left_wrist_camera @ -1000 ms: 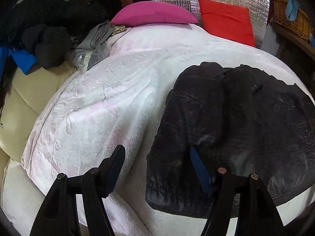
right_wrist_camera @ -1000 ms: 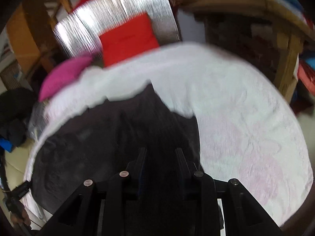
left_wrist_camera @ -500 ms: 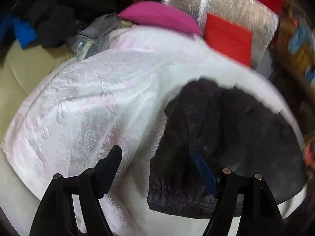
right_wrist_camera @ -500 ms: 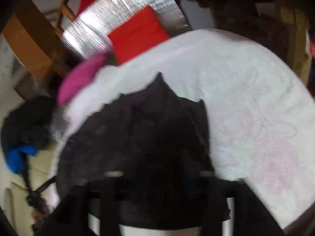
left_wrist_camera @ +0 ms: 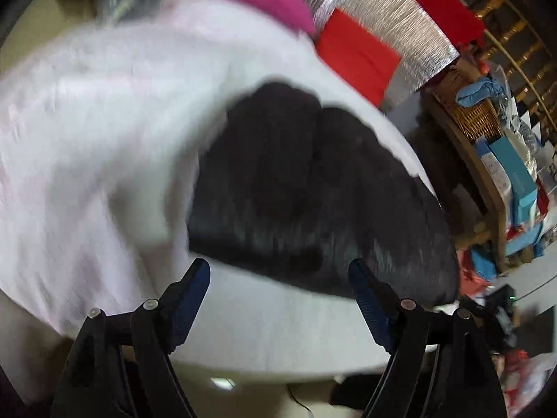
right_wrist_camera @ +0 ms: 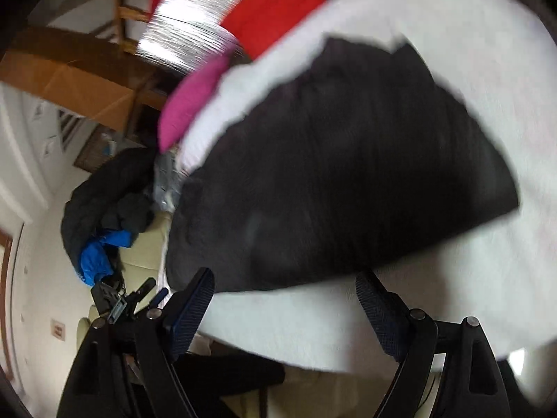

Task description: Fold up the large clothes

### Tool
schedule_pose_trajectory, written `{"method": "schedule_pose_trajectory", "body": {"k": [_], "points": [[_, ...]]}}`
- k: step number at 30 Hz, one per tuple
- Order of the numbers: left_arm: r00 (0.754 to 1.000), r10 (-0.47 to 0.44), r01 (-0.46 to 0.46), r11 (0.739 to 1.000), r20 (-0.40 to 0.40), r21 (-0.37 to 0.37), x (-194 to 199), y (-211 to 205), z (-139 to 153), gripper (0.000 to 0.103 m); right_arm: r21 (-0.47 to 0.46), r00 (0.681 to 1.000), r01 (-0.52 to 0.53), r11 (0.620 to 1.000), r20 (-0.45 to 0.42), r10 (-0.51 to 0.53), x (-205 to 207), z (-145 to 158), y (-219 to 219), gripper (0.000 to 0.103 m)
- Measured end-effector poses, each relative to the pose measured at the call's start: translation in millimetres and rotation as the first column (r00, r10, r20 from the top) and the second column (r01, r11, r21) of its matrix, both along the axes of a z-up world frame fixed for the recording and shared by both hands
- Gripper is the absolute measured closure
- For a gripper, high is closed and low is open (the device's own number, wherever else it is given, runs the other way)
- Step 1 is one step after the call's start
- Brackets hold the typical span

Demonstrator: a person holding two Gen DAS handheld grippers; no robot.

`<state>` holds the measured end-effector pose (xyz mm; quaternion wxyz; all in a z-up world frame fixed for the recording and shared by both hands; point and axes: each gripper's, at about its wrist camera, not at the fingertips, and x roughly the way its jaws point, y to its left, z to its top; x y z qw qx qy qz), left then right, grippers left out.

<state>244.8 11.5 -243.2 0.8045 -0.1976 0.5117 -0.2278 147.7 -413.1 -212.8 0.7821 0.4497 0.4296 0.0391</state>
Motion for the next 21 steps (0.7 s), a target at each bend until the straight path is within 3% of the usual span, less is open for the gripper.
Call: {"method": "schedule_pose_trajectory", "body": {"k": [3,8,11,15,18,21], "points": [[0.998,0.036,-0.038,0.998,-0.056,-0.039,6.5,0.9,-7.8,0.021,0.015,0.989,0.139,0.99,-0.046,-0.138,1.8,-11.1,-14.4,0.017],[0.979,0.152,-0.168,0.978,-0.132,-0.122,23.3,12.8,-19.4,0.02,0.077,0.918,0.397,0.915,-0.008,-0.397,-17.4,-15.0,-46.7,0.017],[0.968,0.187,-0.216,0.962,-0.17,-0.168,31.0,13.8,-29.2,0.02,0.127,0.917,0.398,0.908,-0.019,-0.399,-11.4,-24.8,-50.5,0.02],[0.969,0.169,-0.199,0.966,-0.181,-0.164,29.8,14.9,-25.6,0.02,-0.021,0.949,0.312,0.95,-0.038,-0.312,-6.5,-9.1,-39.5,0.023],[0.963,0.197,-0.222,0.966,-0.186,-0.129,33.2,30.9,-18.5,0.02,-0.097,0.952,0.295,0.95,-0.05,-0.301,-15.9,5.5,-47.7,0.023],[0.964,0.24,-0.248,0.967,-0.114,-0.057,37.3,50.8,-4.0,0.02,-0.201,0.952,0.287,0.937,-0.049,-0.302,-27.7,20.0,-70.3,0.023]]}}
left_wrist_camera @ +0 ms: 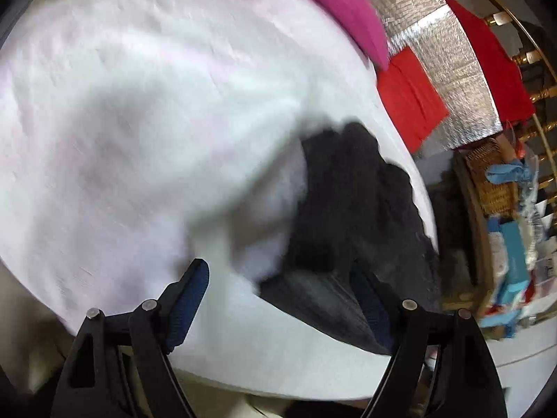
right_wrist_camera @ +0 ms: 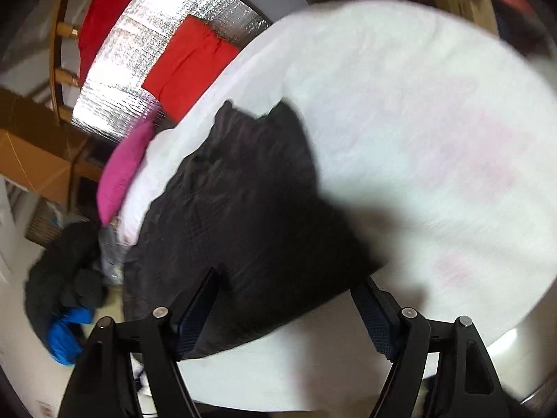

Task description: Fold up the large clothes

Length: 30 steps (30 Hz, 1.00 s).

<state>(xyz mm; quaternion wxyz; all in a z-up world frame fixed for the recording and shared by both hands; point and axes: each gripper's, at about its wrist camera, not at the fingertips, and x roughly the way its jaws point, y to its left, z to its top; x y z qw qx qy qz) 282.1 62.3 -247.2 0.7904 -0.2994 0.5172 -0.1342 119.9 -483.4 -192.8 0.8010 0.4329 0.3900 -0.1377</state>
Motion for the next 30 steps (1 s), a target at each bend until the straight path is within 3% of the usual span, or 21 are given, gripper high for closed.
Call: {"method": "schedule_pose_trajectory", "body": {"k": [3,7,15,19,24,27,30], "points": [[0.997,-0.069,0.067,0.994,0.024,0.086,21.2,0.1,12.4,0.019,-0.018,0.998,-0.047,0.999,0.027,0.048,3.8,6.2,-24.6,0.02],[0.985,-0.175,0.174,0.982,0.005,0.074,46.6,-6.4,7.7,0.019,0.101,0.992,-0.1,0.99,0.082,0.092,26.8,-5.0,-61.0,0.019],[0.939,-0.343,0.34,0.935,-0.013,-0.103,85.1,-46.8,-13.3,0.019,0.272,0.979,-0.193,0.943,0.121,0.166,84.7,-41.4,-85.4,0.018],[0.906,-0.421,0.41,0.9,-0.05,-0.145,89.9,-57.8,-26.9,0.019,0.272,0.966,-0.253,0.928,0.12,0.228,106.6,-49.7,-78.8,0.014],[0.863,-0.504,0.493,0.856,-0.032,-0.156,93.5,-72.6,-24.1,0.019,0.26,0.94,-0.338,0.904,0.138,0.312,124.8,-51.7,-66.3,0.007],[0.832,-0.554,0.545,0.826,-0.028,-0.142,94.2,-88.0,-24.4,0.015,0.232,0.915,-0.4,0.887,0.168,0.368,133.8,-47.5,-53.6,0.003],[0.819,-0.572,0.563,0.813,-0.029,-0.146,98.7,-102.4,-23.3,0.01,0.253,0.891,-0.45,0.856,0.193,0.411,143.5,-49.6,-42.5,0.003]]}}
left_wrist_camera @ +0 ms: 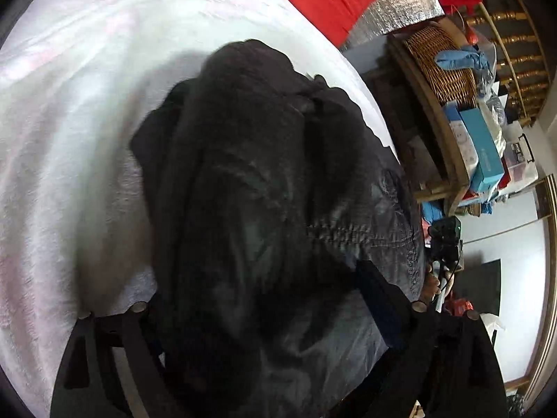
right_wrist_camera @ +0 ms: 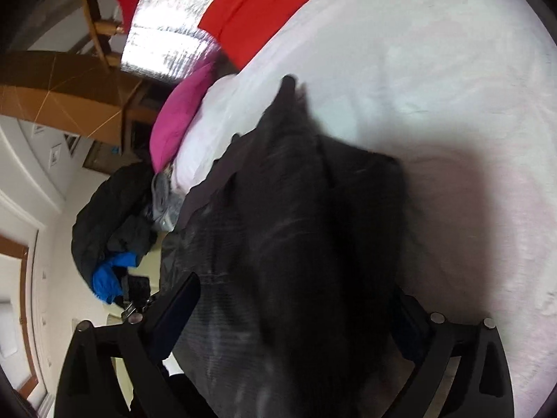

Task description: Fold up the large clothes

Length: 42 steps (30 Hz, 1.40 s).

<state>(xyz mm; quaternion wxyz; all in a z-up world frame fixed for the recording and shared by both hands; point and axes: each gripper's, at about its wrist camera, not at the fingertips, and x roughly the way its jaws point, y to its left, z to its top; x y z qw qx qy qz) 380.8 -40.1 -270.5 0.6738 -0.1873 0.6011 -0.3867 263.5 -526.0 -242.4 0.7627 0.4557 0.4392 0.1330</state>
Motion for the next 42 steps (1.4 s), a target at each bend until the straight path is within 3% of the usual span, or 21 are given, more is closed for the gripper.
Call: {"method": "schedule_pose_trajectory", "body": {"k": [5,8,12,15,16,18,21,25,28,32,35,37,39,42], "points": [[1.0,0.0,0.0,1.0,-0.003,-0.005,-0.8,-5.5,-1.2,0.007,-0.043,0.999,-0.046,0.998,0.005,0.046,21.3,1.2,32.6,0.001],[1.0,0.007,-0.007,1.0,0.022,-0.009,-3.1,-10.7,3.0,0.007,-0.011,1.0,-0.012,1.0,0.019,0.013,23.7,2.0,36.8,0.002],[0.998,0.046,-0.044,0.997,0.04,-0.063,-2.9,-10.1,8.2,0.008,-0.083,1.0,0.003,0.997,-0.009,-0.004,25.3,3.0,45.7,0.017],[0.996,0.076,-0.072,0.994,0.053,-0.086,-0.5,-8.4,11.0,0.015,-0.114,1.0,0.025,0.993,-0.011,-0.026,23.7,7.0,47.8,0.027],[0.994,0.087,-0.081,0.993,0.06,-0.089,0.6,-8.8,12.7,0.023,-0.118,1.0,0.028,0.993,-0.005,-0.029,23.9,8.6,48.6,0.029],[0.992,0.104,-0.098,0.991,0.069,-0.095,3.2,-9.1,14.7,0.032,-0.098,1.0,0.025,0.995,0.02,-0.023,26.7,12.5,52.6,0.045],[0.987,0.145,-0.136,0.984,0.071,-0.118,11.5,-5.8,18.8,0.042,-0.14,0.999,0.03,0.99,0.028,-0.026,33.6,20.0,58.7,0.047],[0.978,0.19,-0.176,0.972,0.084,-0.154,20.1,-2.2,28.7,0.047,-0.106,0.994,0.087,0.991,0.081,-0.078,40.6,33.0,53.9,0.049],[0.971,0.214,-0.204,0.974,0.109,-0.096,23.7,-5.4,26.1,0.047,-0.111,0.982,0.138,0.984,0.142,-0.122,41.9,44.8,51.7,0.05],[0.97,0.239,-0.241,0.969,0.032,0.053,32.2,-5.8,-2.9,0.025,-0.128,0.977,0.215,0.968,0.012,-0.215,45.6,10.7,36.9,0.05],[0.97,0.244,-0.243,0.968,-0.001,0.053,31.9,-1.0,-8.3,0.025,-0.056,0.971,0.236,0.97,-0.036,-0.238,37.6,-3.6,23.3,0.045],[0.967,0.253,-0.253,0.965,0.005,0.069,27.0,2.5,-2.6,0.025,-0.09,0.968,0.244,0.966,-0.041,-0.248,29.0,1.1,23.0,0.041],[0.965,0.263,-0.263,0.962,0.023,0.073,21.5,3.4,5.8,0.025,-0.14,0.965,0.248,0.959,-0.05,-0.257,20.7,7.9,25.1,0.027],[0.958,0.28,-0.285,0.955,0.062,0.081,9.5,14.0,18.4,0.025,-0.167,0.958,0.274,0.947,-0.04,-0.285,-0.6,16.4,22.6,0.025]]}}
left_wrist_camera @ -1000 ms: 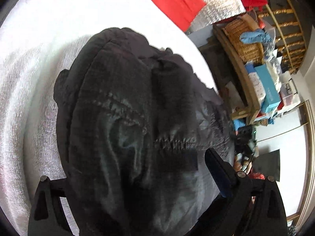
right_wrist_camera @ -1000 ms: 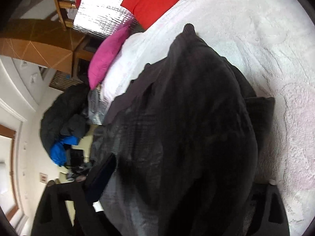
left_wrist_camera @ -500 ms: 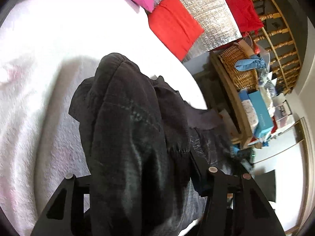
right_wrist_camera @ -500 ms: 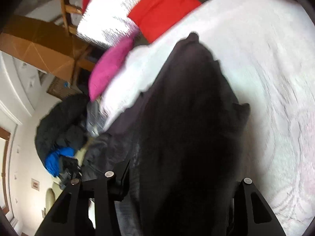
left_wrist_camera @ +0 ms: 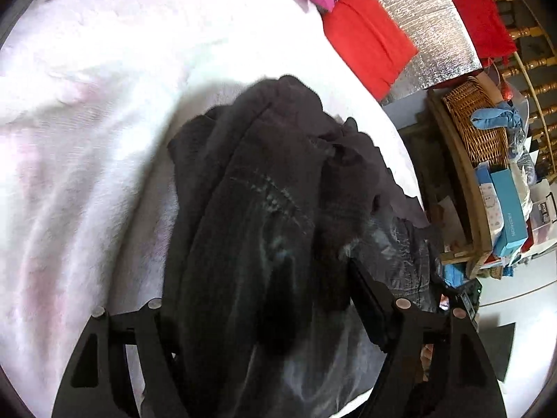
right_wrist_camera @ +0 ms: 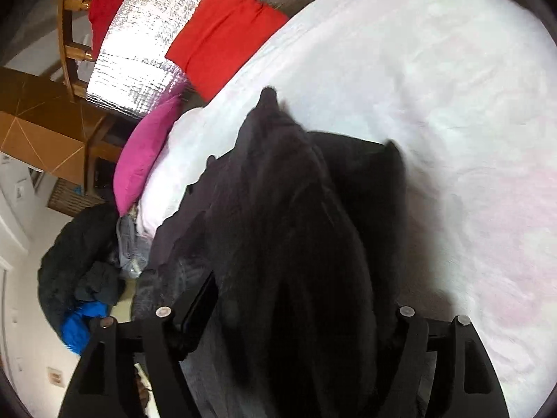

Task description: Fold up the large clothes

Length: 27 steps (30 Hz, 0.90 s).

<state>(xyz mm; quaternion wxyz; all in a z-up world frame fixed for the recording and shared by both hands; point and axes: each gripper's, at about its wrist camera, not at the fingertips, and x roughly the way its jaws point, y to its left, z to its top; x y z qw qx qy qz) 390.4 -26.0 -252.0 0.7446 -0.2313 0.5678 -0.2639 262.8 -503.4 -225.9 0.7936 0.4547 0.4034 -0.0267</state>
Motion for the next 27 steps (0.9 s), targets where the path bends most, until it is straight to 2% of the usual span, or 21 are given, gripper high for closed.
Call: {"method": "schedule_pose_trajectory", "body": {"k": [3,5,9,11,13,17,21,24,26,27], "points": [[0.998,0.035,-0.035,0.999,0.045,0.018,-9.9,1.9,15.5,0.025,-0.022,0.999,0.035,0.999,0.007,-0.034,-27.3,11.7,-0.7,0.024],[0.993,0.077,-0.079,0.997,0.084,0.016,-22.9,18.1,25.0,0.025,-0.043,0.998,0.05,0.998,0.028,-0.049,-46.2,21.1,-2.5,0.024],[0.974,0.156,-0.163,0.986,0.165,0.03,-50.7,45.6,37.1,0.025,-0.057,0.991,0.088,0.994,0.105,-0.082,-88.8,39.0,0.0,0.024],[0.963,0.188,-0.191,0.982,0.192,-0.005,-64.2,57.7,42.7,0.025,-0.053,0.983,0.104,0.993,0.157,-0.094,-108.1,47.4,7.4,0.024],[0.955,0.207,-0.202,0.978,0.213,-0.046,-79.0,64.1,46.2,0.025,-0.091,0.967,0.12,0.989,0.236,-0.095,-124.7,59.8,20.4,0.024],[0.947,0.195,-0.177,0.98,0.257,-0.094,-108.0,62.9,50.1,0.025,-0.206,0.95,0.069,0.976,0.311,-0.001,-131.9,79.0,57.6,0.026],[0.954,0.138,-0.128,0.99,0.267,-0.058,-120.0,51.8,45.6,0.025,-0.255,0.956,-0.001,0.967,0.285,0.076,-120.1,76.6,86.5,0.049],[0.963,0.104,-0.123,0.991,0.247,0.06,-115.5,43.3,35.4,0.025,-0.301,0.977,-0.032,0.953,0.193,0.094,-107.3,64.1,97.3,0.054],[0.977,0.094,-0.122,0.983,0.194,0.138,-107.0,38.9,24.0,0.025,-0.299,0.991,-0.046,0.953,0.104,0.081,-97.7,46.9,96.2,0.055],[0.987,0.092,-0.118,0.972,0.132,0.203,-99.6,36.5,9.8,0.025,-0.282,0.996,-0.054,0.958,0.054,0.072,-92.9,36.3,93.1,0.06]]}}
